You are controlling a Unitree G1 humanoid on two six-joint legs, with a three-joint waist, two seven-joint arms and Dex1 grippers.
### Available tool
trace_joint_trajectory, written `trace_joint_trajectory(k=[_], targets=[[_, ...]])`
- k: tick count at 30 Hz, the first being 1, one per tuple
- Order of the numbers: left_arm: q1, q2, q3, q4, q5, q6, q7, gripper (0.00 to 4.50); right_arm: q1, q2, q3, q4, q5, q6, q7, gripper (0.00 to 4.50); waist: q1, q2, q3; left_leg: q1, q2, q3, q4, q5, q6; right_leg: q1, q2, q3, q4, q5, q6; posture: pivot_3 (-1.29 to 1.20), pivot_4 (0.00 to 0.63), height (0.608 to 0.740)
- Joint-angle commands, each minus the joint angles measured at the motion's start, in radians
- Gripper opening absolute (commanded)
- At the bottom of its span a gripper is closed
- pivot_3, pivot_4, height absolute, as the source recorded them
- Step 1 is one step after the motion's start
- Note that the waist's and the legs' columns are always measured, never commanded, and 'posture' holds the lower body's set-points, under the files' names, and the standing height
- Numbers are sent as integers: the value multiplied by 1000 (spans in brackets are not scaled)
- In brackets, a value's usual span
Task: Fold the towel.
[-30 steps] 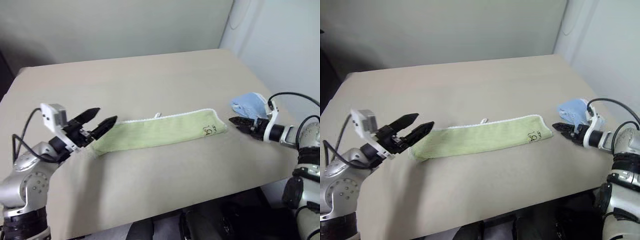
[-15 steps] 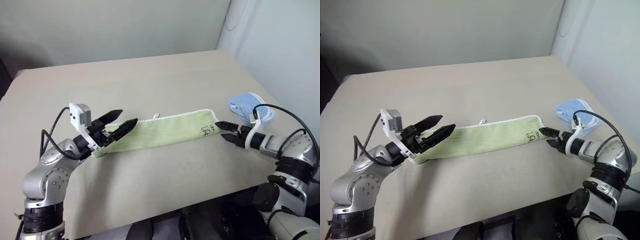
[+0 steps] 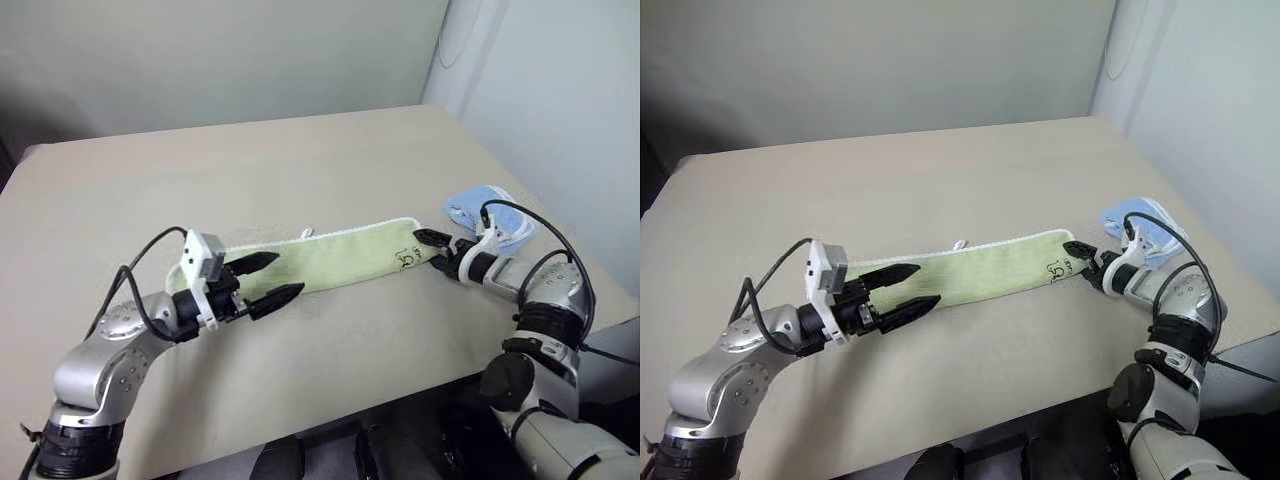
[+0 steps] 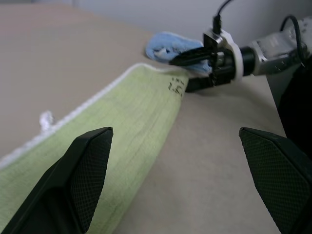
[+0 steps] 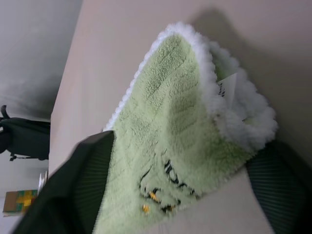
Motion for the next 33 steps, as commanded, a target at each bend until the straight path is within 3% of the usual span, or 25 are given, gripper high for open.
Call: trace_joint_trajectory(k=[1, 9, 17, 22, 29, 33], targets=[[-12, 0, -11, -26, 14, -26, -11, 4500, -20, 21, 21, 6, 35, -7, -37, 2840, 1, 0, 0, -1, 0, 0, 0, 0, 0, -1, 0, 0, 0, 0, 0, 0, 150, 740], [4, 0, -12, -32, 15, -31, -17, 4500, 1, -9, -3, -16, 80, -3, -63, 23, 9, 0, 0, -4, 1, 0, -12, -1, -1, -7, 0, -2, 0, -3, -1, 0, 150, 740], [50, 9, 25, -25, 28, -41, -12, 4500, 40, -158, 71, -44, 95, -43, -4, 23, 32, 3, 2, -4, 1, 0, -11, 0, -1, -6, -1, -3, 0, -3, 0, 0, 150, 740], [76, 21, 65, -3, 40, -53, -18, 4500, 53, -313, 224, -38, 64, -170, 135, 23, 35, 4, 3, -5, 1, 0, -12, 0, -2, -6, -1, -3, 0, -3, 0, 0, 150, 740], [70, 18, 61, 14, 48, -61, -20, 4500, 72, -447, 634, -310, -24, -390, 401, 23, 26, 6, 3, -4, 1, 0, -12, 0, -2, -6, -1, -4, 0, -3, 0, 0, 150, 740], [57, 7, 49, 14, 52, -62, -11, 4500, 108, -514, 905, -457, -159, -542, 514, 23, 27, 6, 3, -4, 1, -1, -12, 0, -2, -5, -1, -5, 0, -4, 1, 0, 150, 740]])
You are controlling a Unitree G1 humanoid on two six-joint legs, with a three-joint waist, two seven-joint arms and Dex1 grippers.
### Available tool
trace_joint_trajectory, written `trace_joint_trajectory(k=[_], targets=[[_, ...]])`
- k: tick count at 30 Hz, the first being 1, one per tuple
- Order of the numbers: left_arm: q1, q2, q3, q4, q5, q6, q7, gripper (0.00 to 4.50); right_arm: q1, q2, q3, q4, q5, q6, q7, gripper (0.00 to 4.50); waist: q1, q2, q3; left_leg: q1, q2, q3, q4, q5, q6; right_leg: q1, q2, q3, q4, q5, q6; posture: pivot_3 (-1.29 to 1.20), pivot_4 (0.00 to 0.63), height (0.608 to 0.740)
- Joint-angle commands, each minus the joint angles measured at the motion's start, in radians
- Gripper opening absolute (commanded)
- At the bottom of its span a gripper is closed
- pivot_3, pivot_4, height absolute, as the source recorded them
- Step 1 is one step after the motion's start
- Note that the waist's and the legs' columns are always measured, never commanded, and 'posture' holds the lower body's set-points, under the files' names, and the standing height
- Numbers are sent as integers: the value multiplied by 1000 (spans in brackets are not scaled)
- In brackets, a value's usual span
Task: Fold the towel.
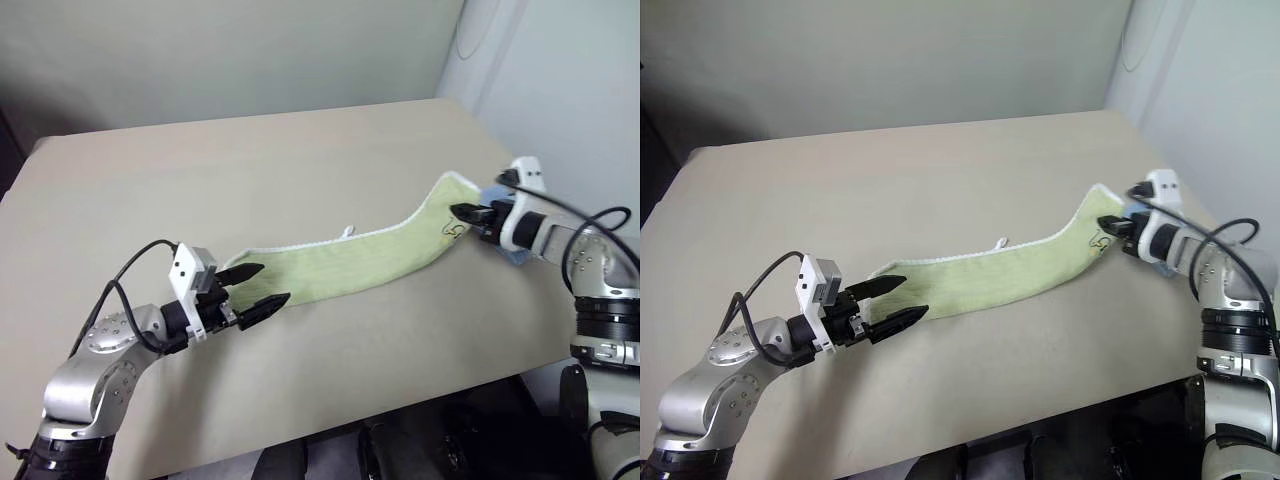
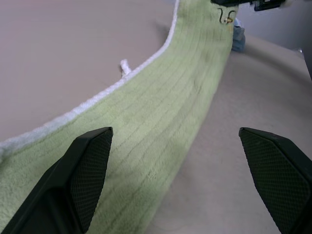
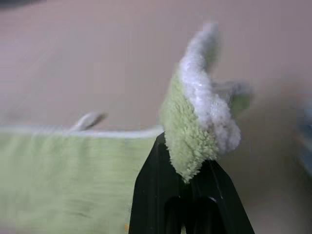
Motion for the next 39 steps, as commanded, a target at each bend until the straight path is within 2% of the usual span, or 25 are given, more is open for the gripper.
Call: trace_joint_trajectory(k=[1, 7, 16, 17, 19, 25, 29, 31, 35, 38, 39], targets=[[-16, -12, -2, -13, 4, -19, 4, 4500, 27, -45, 201, -113, -128, -156, 95, 23, 1, 0, 0, 0, 0, 0, 1, 0, 0, 1, 0, 0, 0, 0, 0, 0, 150, 740], [-13, -29, -10, -28, 10, -20, 17, 4500, 40, -24, 402, -113, -260, -309, 171, 23, 9, 0, 0, 0, 0, -1, 5, -1, 1, 2, -1, -1, 0, 1, 1, 0, 150, 740], [31, -51, -5, -74, 4, -19, 47, 4500, 16, 66, 426, -62, -310, -327, 195, 23, 9, 0, 0, 0, 0, -1, 6, -1, 1, 2, -1, -1, 0, 1, 1, 0, 150, 740], [33, -51, -5, -76, 3, -19, 48, 4500, 18, 66, 424, -64, -306, -326, 211, 456, 10, 0, 0, 0, 0, -1, 6, -1, 1, 3, -1, -1, 0, 1, 1, 0, 150, 740], [34, -50, -4, -76, 2, -18, 49, 4500, 22, 69, 412, -67, -299, -322, 226, 916, 10, 0, 0, -1, 0, -1, 6, -1, 0, 3, -1, -1, 0, 1, 1, 0, 150, 740], [36, -55, 21, -74, -20, -2, 64, 4500, 40, 63, 331, -106, -226, -300, 274, 2974, 11, 0, 0, 0, 0, -1, 6, 0, 0, 3, -1, -2, 0, 1, 0, 0, 150, 740], [74, -125, 131, -116, -185, 69, 163, 4500, 49, 31, 219, -138, -125, -304, 334, 2974, 10, 0, 0, -1, 0, 0, 6, 0, -1, 3, -1, -2, 0, 1, 0, 0, 150, 740], [109, -146, 159, -141, -224, 79, 190, 4500, 44, 22, 174, -130, -89, -312, 356, 2974, 11, 0, 0, 0, 0, 0, 6, 0, -1, 3, -1, -2, -1, 0, 0, 0, 150, 740], [152, -183, 185, -164, -274, 85, 251, 4500, -13, 63, 123, 15, -114, -326, 268, 2974, 10, -1, 0, 2, 0, 0, 6, 1, -2, 5, -1, -1, 0, -1, -1, 0, 150, 740], [175, -183, 169, -180, -268, 81, 265, 4500, -47, 122, 131, 166, -176, -400, 187, 2436, 9, -1, 0, 5, 0, 0, 6, 1, -2, 7, -1, -1, 0, -1, -1, 0, 150, 740], [181, -184, 163, -181, -265, 82, 271, 4500, -49, 139, 133, 195, -179, -418, 188, 2116, 9, -1, 0, 6, 0, 0, 6, 1, -2, 7, -1, -1, 0, -1, -1, 0, 150, 740]])
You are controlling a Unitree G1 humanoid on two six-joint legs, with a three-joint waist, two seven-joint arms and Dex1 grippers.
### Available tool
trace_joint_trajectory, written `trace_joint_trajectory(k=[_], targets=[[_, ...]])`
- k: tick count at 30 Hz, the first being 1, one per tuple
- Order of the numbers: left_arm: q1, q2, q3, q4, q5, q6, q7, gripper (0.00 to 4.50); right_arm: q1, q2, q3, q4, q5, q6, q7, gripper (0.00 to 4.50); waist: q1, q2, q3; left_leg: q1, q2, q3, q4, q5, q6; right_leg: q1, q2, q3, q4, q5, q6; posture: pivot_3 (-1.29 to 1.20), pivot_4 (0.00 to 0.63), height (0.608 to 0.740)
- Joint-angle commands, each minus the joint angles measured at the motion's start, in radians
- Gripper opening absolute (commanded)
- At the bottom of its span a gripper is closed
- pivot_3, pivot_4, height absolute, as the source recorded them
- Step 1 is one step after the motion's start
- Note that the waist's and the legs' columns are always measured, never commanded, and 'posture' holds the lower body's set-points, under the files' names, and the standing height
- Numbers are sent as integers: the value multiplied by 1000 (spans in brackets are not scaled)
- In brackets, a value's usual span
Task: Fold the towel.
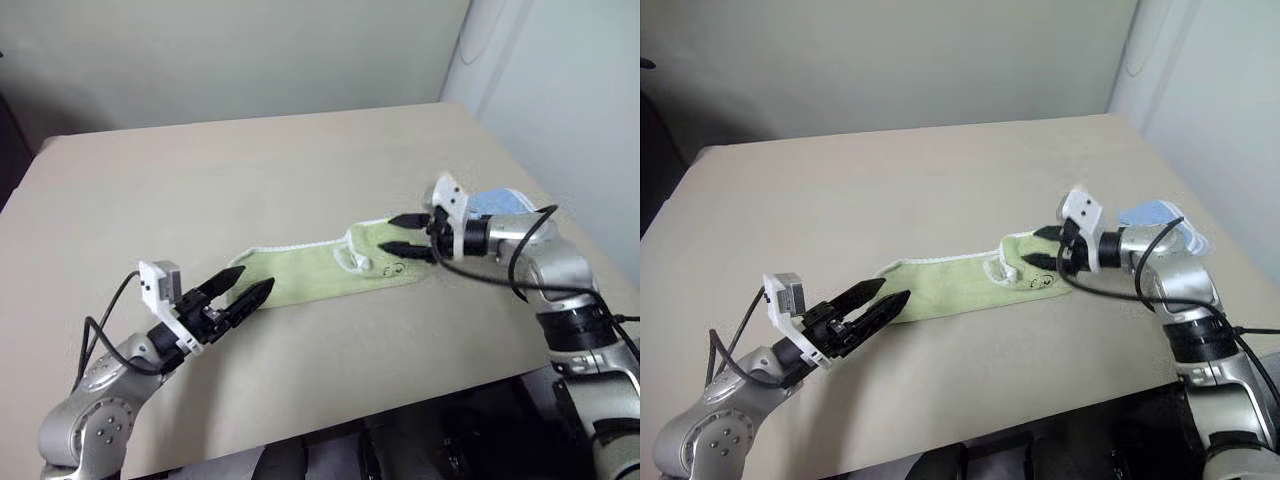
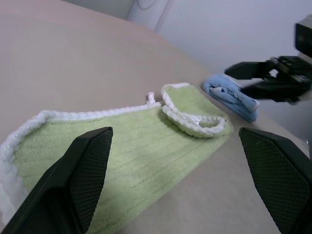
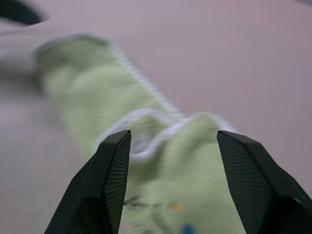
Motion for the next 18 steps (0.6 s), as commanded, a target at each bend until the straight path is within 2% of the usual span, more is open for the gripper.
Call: trace_joint_trajectory(k=[1, 6, 12, 18], targets=[[18, -3, -6, -48, -15, 2, 23, 4500, -14, 48, -1, 102, -30, -82, -34, 1758, 1, 0, 0, 0, 0, 0, 0, 0, 0, -1, 0, 0, 0, 0, 0, 0, 150, 740], [54, -57, -20, -84, -73, 20, 105, 4500, 35, 128, 75, 282, -116, -243, -32, 26, 4, 0, 0, -2, 0, 0, -1, -1, 0, -1, 0, -1, 0, 0, 0, 0, 150, 740], [103, -150, -40, -124, -154, 38, 264, 4500, 53, 154, 106, 451, -197, -391, -42, 26, 4, 1, 0, 1, 1, 0, -1, -2, 0, 2, 0, -1, 0, 0, -1, 0, 150, 740], [161, -257, -69, -127, -235, 69, 495, 4500, 28, 148, 1, 355, -91, -378, 9, 26, 6, 1, 0, 3, 1, 0, 2, -3, 1, 5, -1, -2, 0, -3, -8, 0, 150, 740]])
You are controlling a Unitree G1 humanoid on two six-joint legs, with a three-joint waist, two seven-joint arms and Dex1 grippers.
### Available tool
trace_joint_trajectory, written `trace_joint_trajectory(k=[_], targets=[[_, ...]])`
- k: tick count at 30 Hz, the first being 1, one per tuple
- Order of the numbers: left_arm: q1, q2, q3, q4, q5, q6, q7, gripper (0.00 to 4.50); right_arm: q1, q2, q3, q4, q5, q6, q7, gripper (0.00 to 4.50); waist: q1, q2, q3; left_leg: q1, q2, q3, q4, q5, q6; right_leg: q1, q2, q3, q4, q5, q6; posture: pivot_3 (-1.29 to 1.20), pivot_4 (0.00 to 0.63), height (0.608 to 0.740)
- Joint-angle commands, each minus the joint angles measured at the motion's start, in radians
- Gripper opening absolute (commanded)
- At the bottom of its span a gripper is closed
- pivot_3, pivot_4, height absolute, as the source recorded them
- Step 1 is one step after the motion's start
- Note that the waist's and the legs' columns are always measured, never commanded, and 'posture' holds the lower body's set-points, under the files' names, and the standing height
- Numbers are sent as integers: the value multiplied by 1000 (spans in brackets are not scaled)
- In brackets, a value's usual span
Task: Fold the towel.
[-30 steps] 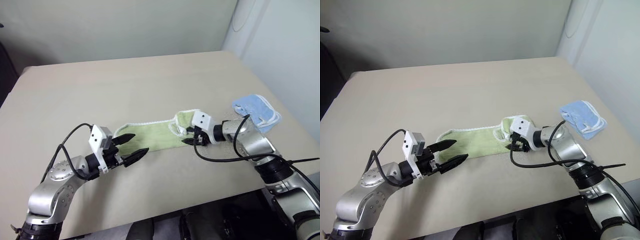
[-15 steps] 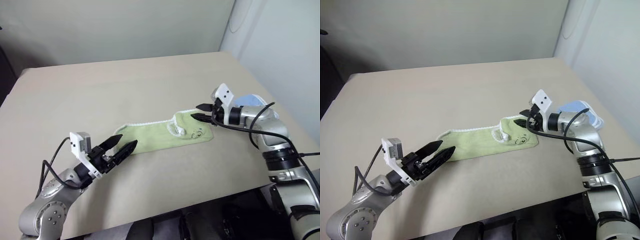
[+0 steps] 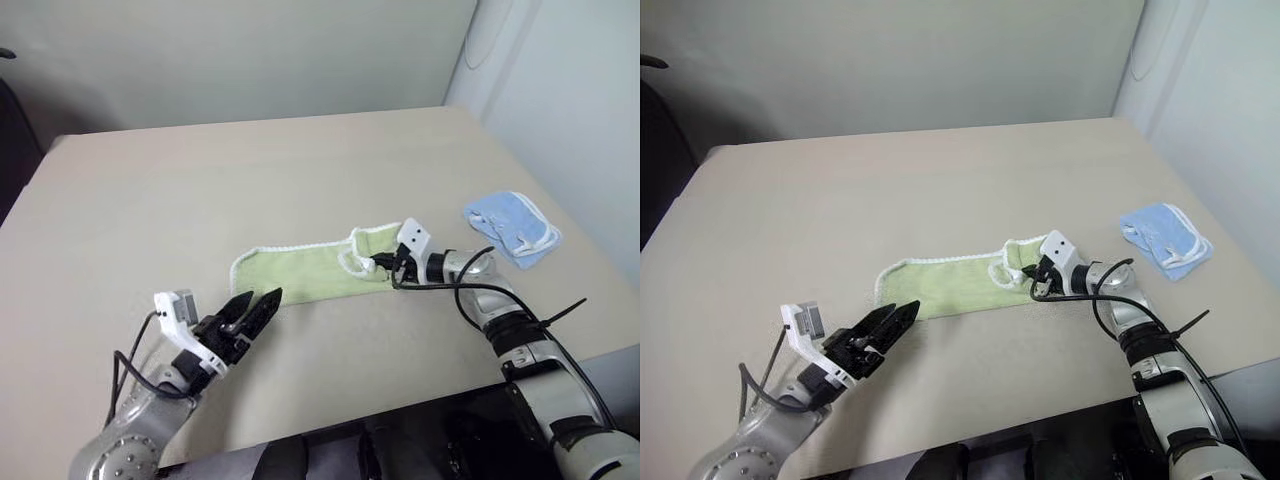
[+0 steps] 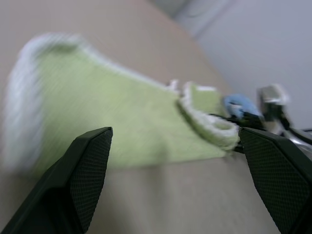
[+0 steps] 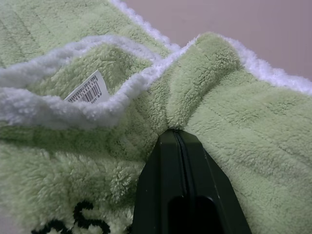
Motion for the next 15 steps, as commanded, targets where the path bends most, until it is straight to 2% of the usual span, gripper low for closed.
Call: trace_joint_trajectory(k=[1, 9, 15], targets=[[12, -53, -1, -22, -92, 14, 135, 4500, -22, -14, -83, -78, 80, 32, 36, 26, 0, 0, 0, 0, 0, 0, 0, 0, 0, 0, 0, 0, 0, 0, 0, 0, 150, 740], [-88, -184, 35, 65, -319, -57, 430, 4500, -121, -13, -144, -87, 105, 21, 30, 26, -3, 1, 1, 1, 0, 2, -1, 1, -3, -1, 1, 0, 0, 2, 3, 0, 150, 740], [-176, -204, 48, 180, -350, -97, 604, 4500, -147, 1, -153, -52, 91, -16, 1, 26, -3, 1, 1, 1, 1, 2, -2, 1, -3, -1, 1, 0, 0, 2, 4, 0, 150, 740]])
